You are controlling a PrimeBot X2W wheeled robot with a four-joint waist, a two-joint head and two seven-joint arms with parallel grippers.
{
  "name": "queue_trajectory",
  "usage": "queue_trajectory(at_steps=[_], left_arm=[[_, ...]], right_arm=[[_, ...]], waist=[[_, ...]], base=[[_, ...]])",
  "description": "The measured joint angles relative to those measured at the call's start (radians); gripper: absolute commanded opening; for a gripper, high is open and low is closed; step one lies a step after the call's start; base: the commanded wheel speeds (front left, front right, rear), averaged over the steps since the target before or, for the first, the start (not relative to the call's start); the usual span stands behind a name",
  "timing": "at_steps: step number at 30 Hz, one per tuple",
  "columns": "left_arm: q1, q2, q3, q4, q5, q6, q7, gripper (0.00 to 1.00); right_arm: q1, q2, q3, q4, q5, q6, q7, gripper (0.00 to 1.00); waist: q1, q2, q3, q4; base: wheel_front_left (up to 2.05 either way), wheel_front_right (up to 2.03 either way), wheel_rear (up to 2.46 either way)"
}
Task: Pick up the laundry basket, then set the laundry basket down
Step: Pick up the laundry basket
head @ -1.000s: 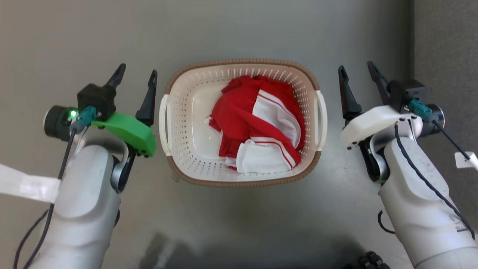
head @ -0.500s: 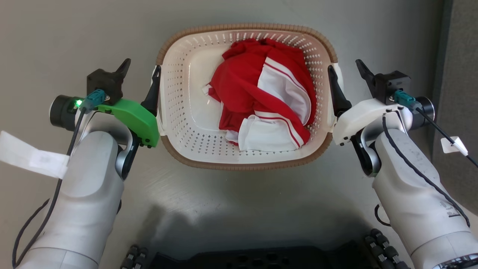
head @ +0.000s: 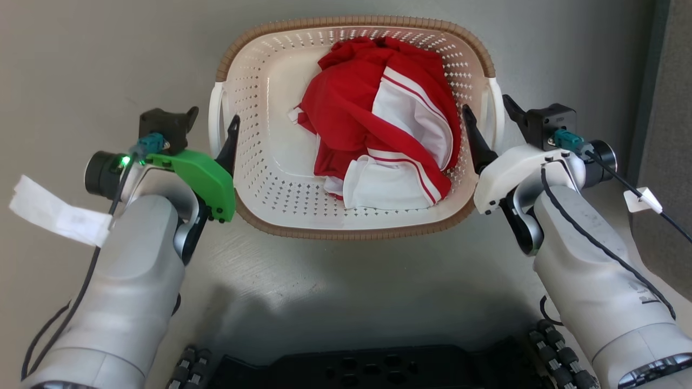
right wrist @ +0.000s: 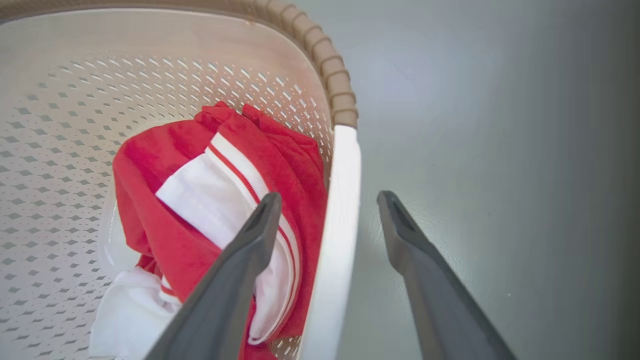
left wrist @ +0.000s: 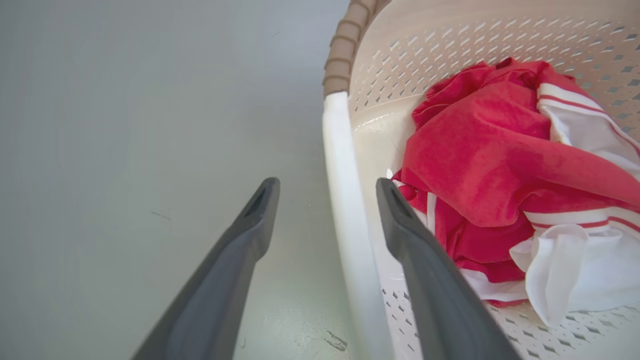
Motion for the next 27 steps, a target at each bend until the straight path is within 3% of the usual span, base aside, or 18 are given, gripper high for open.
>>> queue_trajectory(at_steps=[7,8,9,10,27], left_arm=[[-0.057,-0.007,-0.042,0.043,-0.049,0.0,0.031,1.0],[-0.062,-0.007,-0.053,0.051,-0.057,0.0,0.041,0.6],[-0.067,-0.009,-0.063,0.06,-0.068,0.0,0.052,0.15],[-0.071,-0.01,-0.071,0.066,-0.076,0.0,0.063,0.0],[-0.102,-0.026,-0.155,0.097,-0.201,0.001,0.11,0.0]], right_arm=[[-0.031,0.0,0.04,0.053,0.028,0.004,0.0,1.0],[-0.034,0.0,0.047,0.063,0.03,0.009,0.0,0.04],[-0.035,0.0,0.054,0.072,0.039,0.013,0.0,0.0],[-0.036,0.0,0.059,0.078,0.046,0.017,0.0,0.0],[-0.098,0.004,0.074,0.168,0.114,0.018,0.0,0.0]], waist=[[0.0,0.0,0.02,0.002],[0.0,0.0,0.02,0.002],[0.0,0.0,0.021,0.003],[0.0,0.0,0.022,0.003],[-0.0001,0.0,0.013,0.005]], base=[[0.0,0.0,0.0],[0.0,0.0,0.0],[0.0,0.0,0.0],[0.0,0.0,0.0],[0.0,0.0,0.0]])
